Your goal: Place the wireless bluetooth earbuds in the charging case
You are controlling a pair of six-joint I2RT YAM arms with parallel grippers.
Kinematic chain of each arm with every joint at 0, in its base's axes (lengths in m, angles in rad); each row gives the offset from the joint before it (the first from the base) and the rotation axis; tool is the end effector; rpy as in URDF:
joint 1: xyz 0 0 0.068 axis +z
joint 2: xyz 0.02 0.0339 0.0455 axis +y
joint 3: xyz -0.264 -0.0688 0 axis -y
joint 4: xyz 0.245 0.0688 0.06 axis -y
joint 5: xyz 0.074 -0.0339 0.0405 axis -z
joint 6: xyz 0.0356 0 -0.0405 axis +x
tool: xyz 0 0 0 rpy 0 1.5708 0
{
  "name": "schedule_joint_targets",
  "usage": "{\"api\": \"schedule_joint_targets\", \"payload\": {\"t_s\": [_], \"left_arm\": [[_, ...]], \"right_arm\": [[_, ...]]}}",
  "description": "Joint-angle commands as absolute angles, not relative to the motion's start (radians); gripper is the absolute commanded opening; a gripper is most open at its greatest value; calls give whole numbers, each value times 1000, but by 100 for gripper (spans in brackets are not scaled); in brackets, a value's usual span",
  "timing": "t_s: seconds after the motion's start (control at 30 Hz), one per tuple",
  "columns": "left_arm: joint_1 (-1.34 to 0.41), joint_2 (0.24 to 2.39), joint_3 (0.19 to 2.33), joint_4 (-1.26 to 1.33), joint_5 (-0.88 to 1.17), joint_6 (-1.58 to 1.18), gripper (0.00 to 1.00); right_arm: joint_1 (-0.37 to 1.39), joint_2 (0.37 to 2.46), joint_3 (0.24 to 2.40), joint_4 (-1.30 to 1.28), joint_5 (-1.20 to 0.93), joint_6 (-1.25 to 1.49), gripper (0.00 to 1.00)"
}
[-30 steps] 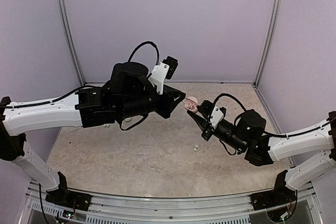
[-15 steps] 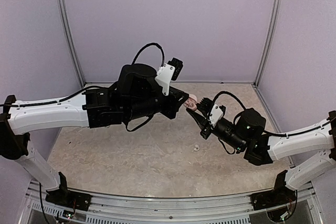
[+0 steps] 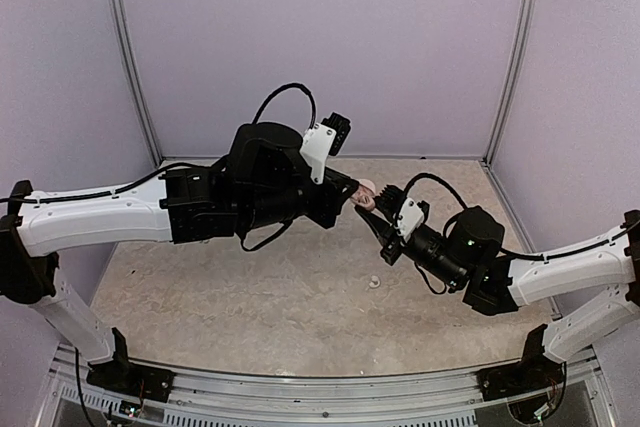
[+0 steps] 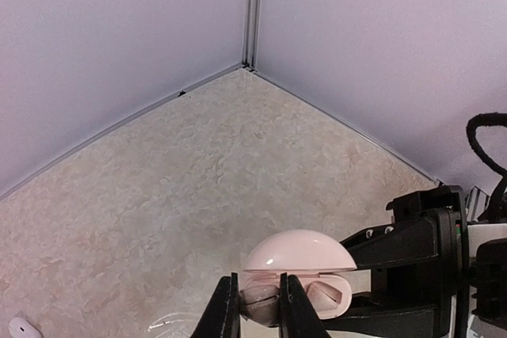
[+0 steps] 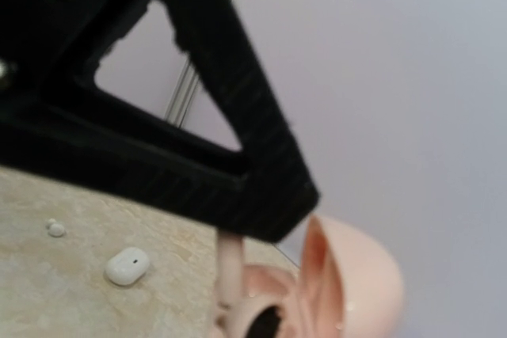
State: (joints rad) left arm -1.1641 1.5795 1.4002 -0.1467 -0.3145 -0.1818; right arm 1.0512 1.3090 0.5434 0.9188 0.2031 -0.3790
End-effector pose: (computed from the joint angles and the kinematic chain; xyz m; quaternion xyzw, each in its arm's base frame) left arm 0.1589 -0.3412 0.3583 0.2980 0.7507 -0.2594 0.5296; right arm 0.1440 0.2373 0.2586 -0.3665 0.5394 0.1868 0.7347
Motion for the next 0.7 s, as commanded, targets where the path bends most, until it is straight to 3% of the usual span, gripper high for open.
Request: {"api": "schedule_joint_targets", "payload": {"t_s": [0.0, 0.67], "left_arm": [[-1170, 1596, 1435, -186, -360, -164, 14], [-1203, 1668, 1505, -281, -331, -132, 16]], "right_arm": [[1062, 1297, 547, 980, 195, -368, 0], [1063, 1307, 563, 970, 210, -373, 0]]}}
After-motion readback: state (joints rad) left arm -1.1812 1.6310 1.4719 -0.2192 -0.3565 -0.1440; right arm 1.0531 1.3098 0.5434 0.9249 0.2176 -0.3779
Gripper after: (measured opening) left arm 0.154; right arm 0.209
